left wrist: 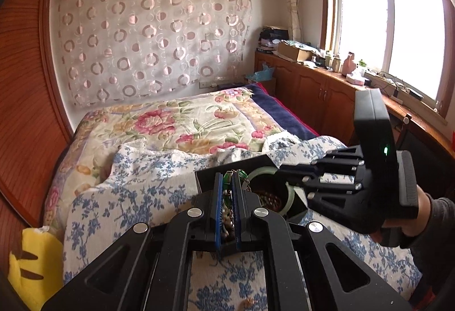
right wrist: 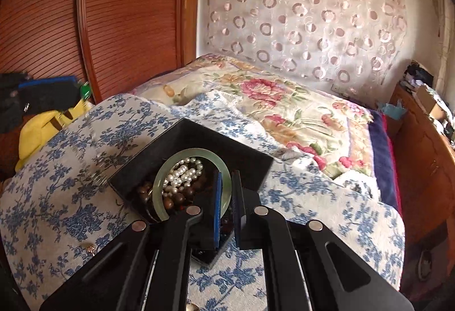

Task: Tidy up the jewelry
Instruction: 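Open the right tool to drop the bangle while the left tool lowers the chain into the box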

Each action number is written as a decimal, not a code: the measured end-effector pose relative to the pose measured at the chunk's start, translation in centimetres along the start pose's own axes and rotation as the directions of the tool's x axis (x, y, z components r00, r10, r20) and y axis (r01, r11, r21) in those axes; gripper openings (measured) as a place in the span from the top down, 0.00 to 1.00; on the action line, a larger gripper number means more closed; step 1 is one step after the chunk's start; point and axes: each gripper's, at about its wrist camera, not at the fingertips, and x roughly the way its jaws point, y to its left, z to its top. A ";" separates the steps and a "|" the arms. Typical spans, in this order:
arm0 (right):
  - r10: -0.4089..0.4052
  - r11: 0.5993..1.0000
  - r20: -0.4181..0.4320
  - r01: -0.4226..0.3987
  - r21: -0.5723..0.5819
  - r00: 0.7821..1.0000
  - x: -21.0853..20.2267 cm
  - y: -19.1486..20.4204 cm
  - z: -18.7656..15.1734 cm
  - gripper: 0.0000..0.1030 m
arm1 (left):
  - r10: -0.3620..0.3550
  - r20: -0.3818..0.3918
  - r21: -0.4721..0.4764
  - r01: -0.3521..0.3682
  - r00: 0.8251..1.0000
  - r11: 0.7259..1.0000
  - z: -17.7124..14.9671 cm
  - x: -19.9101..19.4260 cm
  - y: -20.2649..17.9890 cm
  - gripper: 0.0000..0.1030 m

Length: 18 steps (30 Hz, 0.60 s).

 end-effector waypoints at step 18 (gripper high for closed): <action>0.051 0.999 -0.033 -0.050 0.005 0.998 -0.1 -0.4 -1.5 0.90 | -0.023 -0.040 0.035 0.025 0.999 0.999 2.4 5.5 -1.0 0.95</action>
